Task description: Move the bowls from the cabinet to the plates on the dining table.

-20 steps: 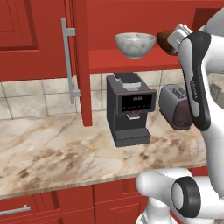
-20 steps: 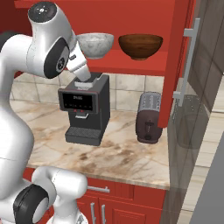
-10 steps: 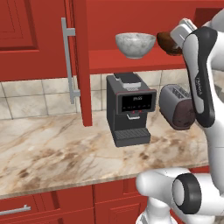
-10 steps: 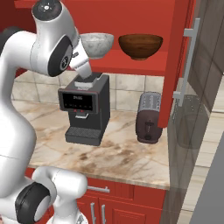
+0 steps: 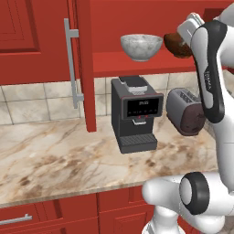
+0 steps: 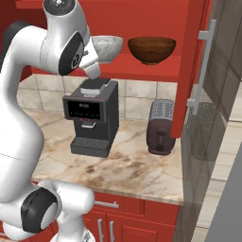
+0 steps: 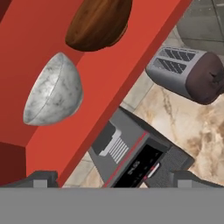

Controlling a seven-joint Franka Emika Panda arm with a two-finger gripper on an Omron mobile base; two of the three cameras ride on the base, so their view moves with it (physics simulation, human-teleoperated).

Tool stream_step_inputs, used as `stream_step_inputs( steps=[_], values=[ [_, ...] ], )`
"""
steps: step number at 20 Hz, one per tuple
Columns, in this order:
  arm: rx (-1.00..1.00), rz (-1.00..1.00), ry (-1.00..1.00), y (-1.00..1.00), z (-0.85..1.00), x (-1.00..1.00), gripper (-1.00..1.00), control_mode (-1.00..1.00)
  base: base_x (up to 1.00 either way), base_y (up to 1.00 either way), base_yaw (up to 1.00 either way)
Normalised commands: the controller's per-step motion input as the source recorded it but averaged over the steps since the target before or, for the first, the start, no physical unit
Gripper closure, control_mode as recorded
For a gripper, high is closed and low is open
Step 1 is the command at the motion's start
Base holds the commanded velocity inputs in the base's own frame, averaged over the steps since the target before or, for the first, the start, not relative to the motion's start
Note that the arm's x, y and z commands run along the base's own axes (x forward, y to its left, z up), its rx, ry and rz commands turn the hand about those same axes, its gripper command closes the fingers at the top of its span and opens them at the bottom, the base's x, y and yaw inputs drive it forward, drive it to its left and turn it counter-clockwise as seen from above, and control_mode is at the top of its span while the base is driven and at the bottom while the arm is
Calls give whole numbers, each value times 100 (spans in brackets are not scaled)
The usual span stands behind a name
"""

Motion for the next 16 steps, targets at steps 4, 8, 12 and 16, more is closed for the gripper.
stream_step_inputs(
  steps=[4, 8, 12, 16],
  values=[
    [0, 0, 0, 0, 0, 41, -100, -100, 0, 0, 0],
    [0, 0, -1, 0, 0, 48, -100, -100, 0, 0, 0],
    [0, 0, -1, 0, 0, 43, -100, -100, 0, 0, 0],
    [0, 0, -1, 0, 0, 37, -100, -100, 0, 0, 0]
  ],
)
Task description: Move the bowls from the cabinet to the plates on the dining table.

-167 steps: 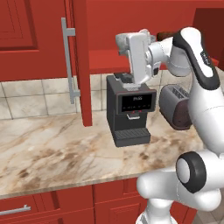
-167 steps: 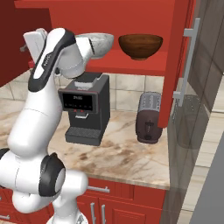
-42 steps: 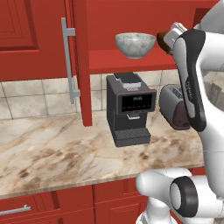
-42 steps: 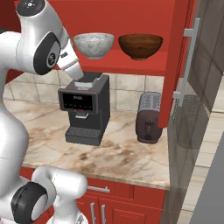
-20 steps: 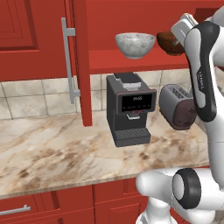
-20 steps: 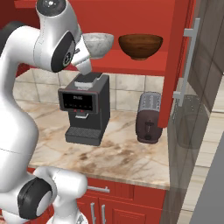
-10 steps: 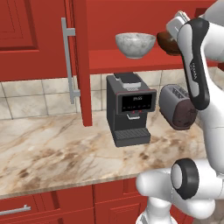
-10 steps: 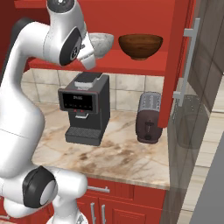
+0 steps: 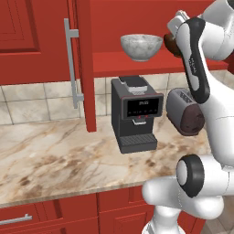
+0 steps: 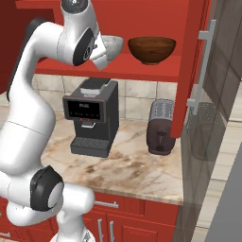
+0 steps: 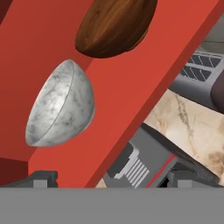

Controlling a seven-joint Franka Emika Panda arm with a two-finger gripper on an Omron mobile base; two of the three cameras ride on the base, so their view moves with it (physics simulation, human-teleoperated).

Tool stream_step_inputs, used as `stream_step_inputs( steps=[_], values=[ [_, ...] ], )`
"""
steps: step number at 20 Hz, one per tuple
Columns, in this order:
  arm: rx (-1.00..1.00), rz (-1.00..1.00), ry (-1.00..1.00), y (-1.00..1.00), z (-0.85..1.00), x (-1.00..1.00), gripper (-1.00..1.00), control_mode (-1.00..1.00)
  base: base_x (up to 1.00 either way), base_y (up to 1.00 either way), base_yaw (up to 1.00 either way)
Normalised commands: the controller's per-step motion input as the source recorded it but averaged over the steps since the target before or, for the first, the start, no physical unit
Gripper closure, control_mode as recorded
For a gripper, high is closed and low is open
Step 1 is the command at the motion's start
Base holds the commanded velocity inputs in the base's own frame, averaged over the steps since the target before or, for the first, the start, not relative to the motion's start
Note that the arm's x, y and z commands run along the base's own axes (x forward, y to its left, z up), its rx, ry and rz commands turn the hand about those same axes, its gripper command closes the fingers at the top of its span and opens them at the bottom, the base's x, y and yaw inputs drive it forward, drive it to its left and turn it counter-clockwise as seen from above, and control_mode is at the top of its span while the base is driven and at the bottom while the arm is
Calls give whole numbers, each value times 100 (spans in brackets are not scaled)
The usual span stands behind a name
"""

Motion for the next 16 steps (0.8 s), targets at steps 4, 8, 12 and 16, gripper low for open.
stream_step_inputs(
  steps=[4, 8, 12, 16],
  values=[
    [0, 0, -1, 2, 0, 32, -100, -100, 0, 0, 0],
    [0, 0, -3, 5, 0, 38, -100, -100, 0, 0, 0],
    [0, 0, -5, 13, 0, 30, -100, -100, 0, 0, 0],
    [0, 0, -1, 12, 0, 17, -100, -100, 0, 0, 0]
  ],
)
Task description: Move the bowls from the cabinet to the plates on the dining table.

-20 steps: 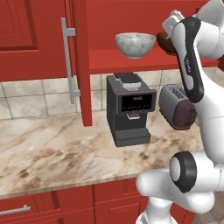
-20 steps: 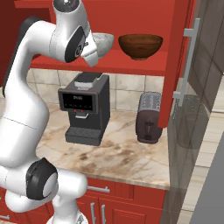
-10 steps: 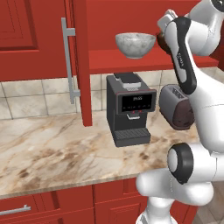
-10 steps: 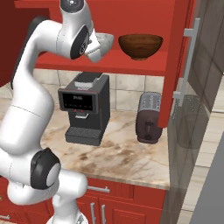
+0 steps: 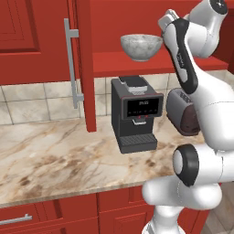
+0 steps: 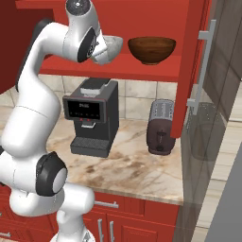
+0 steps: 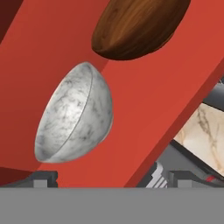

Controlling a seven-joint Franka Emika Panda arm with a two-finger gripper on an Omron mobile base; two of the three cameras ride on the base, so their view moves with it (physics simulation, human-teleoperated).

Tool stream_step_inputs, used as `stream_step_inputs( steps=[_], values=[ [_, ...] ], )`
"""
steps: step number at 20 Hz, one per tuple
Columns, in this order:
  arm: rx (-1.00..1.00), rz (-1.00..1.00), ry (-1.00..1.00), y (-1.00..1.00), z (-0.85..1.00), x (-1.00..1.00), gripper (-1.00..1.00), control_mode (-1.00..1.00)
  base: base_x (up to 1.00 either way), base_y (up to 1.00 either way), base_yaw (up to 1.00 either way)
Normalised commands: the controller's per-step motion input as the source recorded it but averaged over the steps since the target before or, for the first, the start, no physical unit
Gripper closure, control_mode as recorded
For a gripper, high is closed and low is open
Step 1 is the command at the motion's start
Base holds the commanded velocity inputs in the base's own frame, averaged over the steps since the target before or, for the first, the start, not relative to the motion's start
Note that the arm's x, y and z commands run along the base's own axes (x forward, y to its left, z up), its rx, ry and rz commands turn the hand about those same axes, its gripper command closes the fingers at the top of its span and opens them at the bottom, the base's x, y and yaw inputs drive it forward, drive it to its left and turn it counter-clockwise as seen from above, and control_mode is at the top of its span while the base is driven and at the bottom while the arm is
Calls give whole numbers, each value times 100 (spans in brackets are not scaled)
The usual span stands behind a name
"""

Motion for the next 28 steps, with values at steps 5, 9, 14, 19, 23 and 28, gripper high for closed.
stream_step_inputs(
  steps=[5, 9, 14, 19, 23, 28],
  values=[
    [0, 0, 0, 5, -10, 13, -100, -100, 0, 0, 0],
    [0, 0, 0, 0, -10, 12, -100, -100, 0, 0, 0],
    [0, 0, -2, 0, -1, 19, -100, -100, 0, 0, 0],
    [0, 0, -1, 0, 0, 30, -100, -100, 0, 0, 0],
    [0, 0, 0, 0, 0, 32, -100, -100, 0, 0, 0],
    [0, 0, 0, 0, 0, 24, -100, -100, 0, 0, 0]
  ],
)
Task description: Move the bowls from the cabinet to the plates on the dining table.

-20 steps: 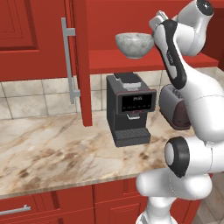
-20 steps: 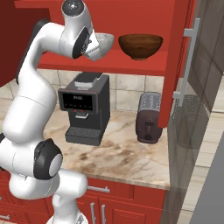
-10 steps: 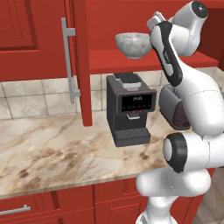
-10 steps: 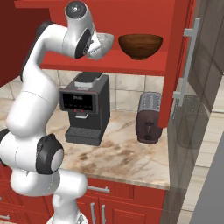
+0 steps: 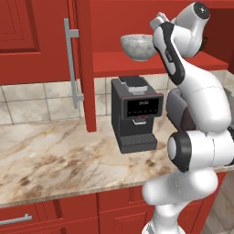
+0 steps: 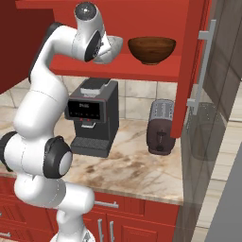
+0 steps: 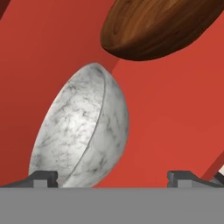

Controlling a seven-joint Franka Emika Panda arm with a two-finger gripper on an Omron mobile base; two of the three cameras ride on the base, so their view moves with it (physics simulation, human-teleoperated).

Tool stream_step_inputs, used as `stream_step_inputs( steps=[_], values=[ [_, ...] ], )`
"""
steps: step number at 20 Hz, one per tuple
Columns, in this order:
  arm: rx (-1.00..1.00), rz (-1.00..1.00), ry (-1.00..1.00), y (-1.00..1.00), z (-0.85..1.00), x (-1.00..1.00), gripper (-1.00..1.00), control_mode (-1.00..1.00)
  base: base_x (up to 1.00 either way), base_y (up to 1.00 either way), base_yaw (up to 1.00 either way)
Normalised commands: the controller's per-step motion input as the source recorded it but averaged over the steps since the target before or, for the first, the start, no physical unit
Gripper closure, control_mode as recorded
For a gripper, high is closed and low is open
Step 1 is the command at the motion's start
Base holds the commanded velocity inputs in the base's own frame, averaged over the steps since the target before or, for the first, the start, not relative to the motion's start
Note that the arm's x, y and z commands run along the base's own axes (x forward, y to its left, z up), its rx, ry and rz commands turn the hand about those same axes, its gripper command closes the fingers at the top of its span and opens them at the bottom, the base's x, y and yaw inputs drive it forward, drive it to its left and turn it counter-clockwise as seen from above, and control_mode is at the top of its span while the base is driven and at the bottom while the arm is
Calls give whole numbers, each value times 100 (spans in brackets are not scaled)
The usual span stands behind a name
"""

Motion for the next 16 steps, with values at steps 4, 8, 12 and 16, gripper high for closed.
stream_step_inputs(
  steps=[4, 8, 12, 16],
  values=[
    [0, 0, 0, 0, -3, 23, -100, -100, 0, 0, 0],
    [0, 0, 0, 0, -4, 29, -100, -100, 0, 0, 0],
    [0, 0, 0, 0, -3, 28, -100, -100, 0, 0, 0],
    [0, 0, 0, 0, 0, 13, -100, -100, 0, 0, 0]
  ],
)
